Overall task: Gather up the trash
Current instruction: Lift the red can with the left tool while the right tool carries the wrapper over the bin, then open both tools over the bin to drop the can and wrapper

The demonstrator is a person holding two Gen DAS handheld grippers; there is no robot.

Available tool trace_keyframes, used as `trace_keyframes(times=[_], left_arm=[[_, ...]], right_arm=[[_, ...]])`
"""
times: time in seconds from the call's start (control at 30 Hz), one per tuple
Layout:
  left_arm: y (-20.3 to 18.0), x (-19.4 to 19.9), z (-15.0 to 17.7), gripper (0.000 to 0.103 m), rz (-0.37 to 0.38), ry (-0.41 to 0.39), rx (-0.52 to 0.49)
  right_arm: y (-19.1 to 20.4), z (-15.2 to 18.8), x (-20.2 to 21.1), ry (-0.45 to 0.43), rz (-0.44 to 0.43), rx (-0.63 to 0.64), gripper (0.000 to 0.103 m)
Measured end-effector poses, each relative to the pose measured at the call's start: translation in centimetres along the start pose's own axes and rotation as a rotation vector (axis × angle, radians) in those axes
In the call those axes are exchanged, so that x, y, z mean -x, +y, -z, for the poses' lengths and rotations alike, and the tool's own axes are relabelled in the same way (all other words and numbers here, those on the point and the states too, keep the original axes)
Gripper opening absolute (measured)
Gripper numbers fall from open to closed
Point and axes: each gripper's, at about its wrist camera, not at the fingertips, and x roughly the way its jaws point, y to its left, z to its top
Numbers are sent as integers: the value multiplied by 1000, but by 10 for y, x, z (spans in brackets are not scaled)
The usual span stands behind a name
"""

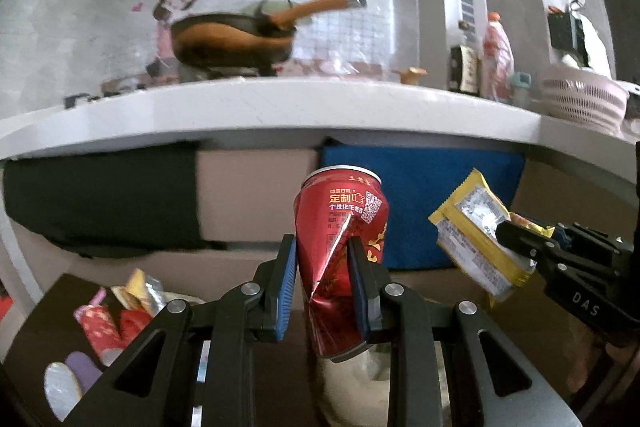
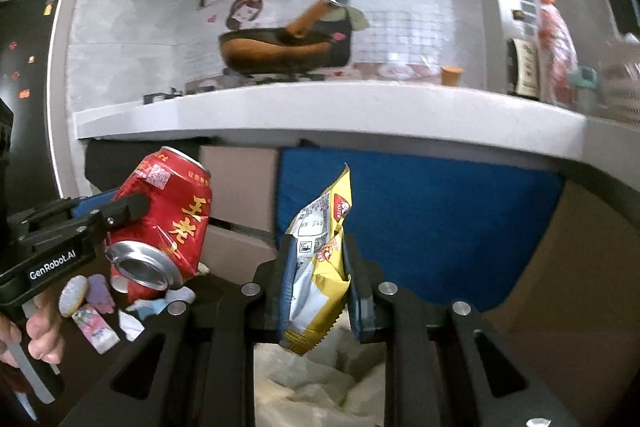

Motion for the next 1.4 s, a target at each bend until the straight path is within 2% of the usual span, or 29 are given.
trace_keyframes(times=[0.13,0.33,0.57,0.73,0.83,0.9,0.97,1.0,1.13,1.23,1.4], left_arm=[[-10,-21,16,26,55,51,23],[-18,-55,46,26,89,155,38],[-22,-85,67,26,114,229,76],[-22,-102,74,26,137,248,103],[-20,-111,77,29,206,258,125],[-17,-120,77,36,294,280,135],[-10,-123,77,43,327,286,162],[-7,-123,77,44,313,287,167],[8,-118,78,44,210,294,176],[35,-106,86,44,132,289,218],[86,-72,102,44,12,280,221]], right_arm=[[-15,14,-3,13,26,-19,21],[-30,37,-19,60,37,-60,21],[-36,63,-49,127,25,-90,21],[-41,73,-65,154,21,-110,21],[-45,75,-73,168,7,-131,24],[-48,78,-77,163,-18,-152,26],[-52,81,-82,172,-25,-176,38],[-54,84,-84,176,-24,-191,43],[-57,93,-88,198,1,-220,43],[-54,95,-88,206,3,-219,43],[-38,96,-88,223,13,-179,43]])
